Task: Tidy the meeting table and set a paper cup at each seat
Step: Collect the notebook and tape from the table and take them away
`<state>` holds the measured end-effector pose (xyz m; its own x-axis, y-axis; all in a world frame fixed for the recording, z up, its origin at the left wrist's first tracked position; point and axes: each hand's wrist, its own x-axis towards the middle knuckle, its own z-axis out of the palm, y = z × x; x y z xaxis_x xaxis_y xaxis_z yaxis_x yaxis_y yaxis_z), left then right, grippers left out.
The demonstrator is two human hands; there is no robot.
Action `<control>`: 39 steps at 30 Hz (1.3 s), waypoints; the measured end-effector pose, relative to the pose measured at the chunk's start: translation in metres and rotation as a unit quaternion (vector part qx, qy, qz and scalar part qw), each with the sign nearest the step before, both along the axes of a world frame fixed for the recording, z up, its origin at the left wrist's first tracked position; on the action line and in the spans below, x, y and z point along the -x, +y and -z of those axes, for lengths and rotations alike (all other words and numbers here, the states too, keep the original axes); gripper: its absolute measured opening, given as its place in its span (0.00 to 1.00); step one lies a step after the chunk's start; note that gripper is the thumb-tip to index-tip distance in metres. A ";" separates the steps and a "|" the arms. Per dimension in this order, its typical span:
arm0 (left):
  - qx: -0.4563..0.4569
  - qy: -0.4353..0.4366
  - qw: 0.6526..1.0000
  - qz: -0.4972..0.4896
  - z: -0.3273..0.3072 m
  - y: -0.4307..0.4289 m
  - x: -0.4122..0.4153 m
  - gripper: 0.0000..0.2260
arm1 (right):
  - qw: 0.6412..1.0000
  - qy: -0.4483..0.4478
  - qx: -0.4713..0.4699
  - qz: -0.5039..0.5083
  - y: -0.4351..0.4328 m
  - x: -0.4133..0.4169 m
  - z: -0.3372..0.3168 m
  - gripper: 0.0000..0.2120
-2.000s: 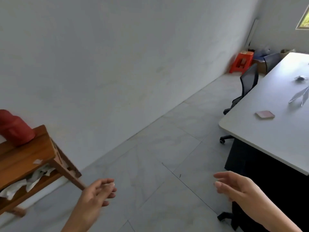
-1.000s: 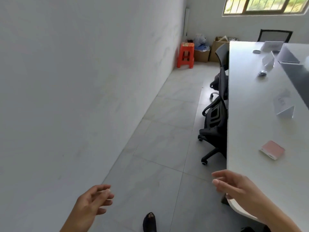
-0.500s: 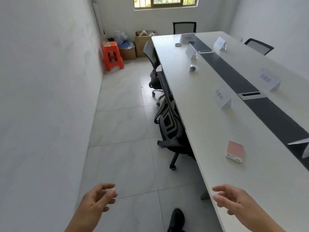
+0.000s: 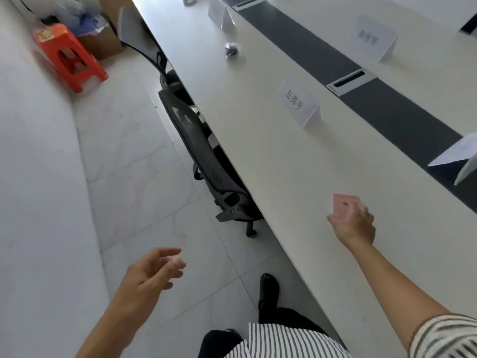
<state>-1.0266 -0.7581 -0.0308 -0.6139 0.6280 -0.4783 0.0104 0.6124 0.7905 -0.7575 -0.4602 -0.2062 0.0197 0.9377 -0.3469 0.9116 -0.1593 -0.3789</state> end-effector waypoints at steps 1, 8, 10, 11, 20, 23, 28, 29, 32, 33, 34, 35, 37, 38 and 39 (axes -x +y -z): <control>0.004 -0.008 1.000 0.010 0.001 0.008 0.003 0.06 | 1.000 -0.015 -0.002 0.011 0.006 0.001 0.008 0.32; 0.055 -0.040 0.995 0.071 0.015 0.047 0.028 0.06 | 0.997 -0.064 -0.037 0.008 0.016 0.008 0.037 0.30; 0.055 -0.043 0.994 0.079 0.014 0.054 0.036 0.06 | 0.997 -0.065 -0.032 -0.003 0.016 0.015 0.032 0.28; 0.054 -0.044 0.994 0.083 0.014 0.058 0.039 0.06 | 0.998 -0.056 -0.021 -0.002 0.017 0.020 0.029 0.28; -0.003 -0.053 0.996 0.072 -0.004 0.078 0.063 0.06 | 0.876 0.448 0.179 0.015 -0.025 0.125 -0.096 0.19; -0.025 -0.047 0.997 0.053 -0.009 0.079 0.069 0.06 | 0.838 0.495 0.202 -0.112 -0.038 0.159 -0.145 0.21; -0.102 -0.010 0.993 -0.058 -0.021 0.065 0.085 0.06 | 0.811 0.466 0.167 -0.312 -0.048 0.210 -0.201 0.22; -0.121 -0.003 0.988 -0.091 -0.025 0.060 0.089 0.06 | 0.808 0.452 0.156 -0.344 -0.051 0.218 -0.209 0.22; -0.179 0.012 0.964 -0.194 -0.034 0.042 0.105 0.08 | 0.798 0.399 0.120 -0.436 -0.062 0.245 -0.226 0.24; -0.191 0.014 0.956 -0.223 -0.037 0.036 0.111 0.09 | 0.791 0.388 0.118 -0.459 -0.068 0.255 -0.230 0.24; -0.202 0.012 0.947 -0.249 -0.040 0.029 0.117 0.10 | 0.783 0.382 0.123 -0.476 -0.074 0.265 -0.233 0.23; -0.211 0.007 0.938 -0.273 -0.041 0.023 0.123 0.11 | 0.775 0.379 0.128 -0.489 -0.080 0.275 -0.235 0.22; -0.234 0.003 0.917 -0.323 -0.045 0.011 0.136 0.14 | 0.765 0.375 0.127 -0.507 -0.093 0.296 -0.238 0.21; -0.239 0.021 0.908 -0.343 -0.045 0.004 0.143 0.16 | 0.764 0.375 0.120 -0.511 -0.099 0.307 -0.239 0.21; -0.233 0.056 0.905 -0.352 -0.045 -0.004 0.152 0.19 | 0.763 0.378 0.111 -0.512 -0.106 0.319 -0.240 0.21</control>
<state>-1.1788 -0.7616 0.0137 -0.9685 0.1808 -0.1713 -0.1555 0.0987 0.9829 -1.0765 -0.5659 0.0334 -0.9686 0.2435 -0.0494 0.1361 0.3537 -0.9254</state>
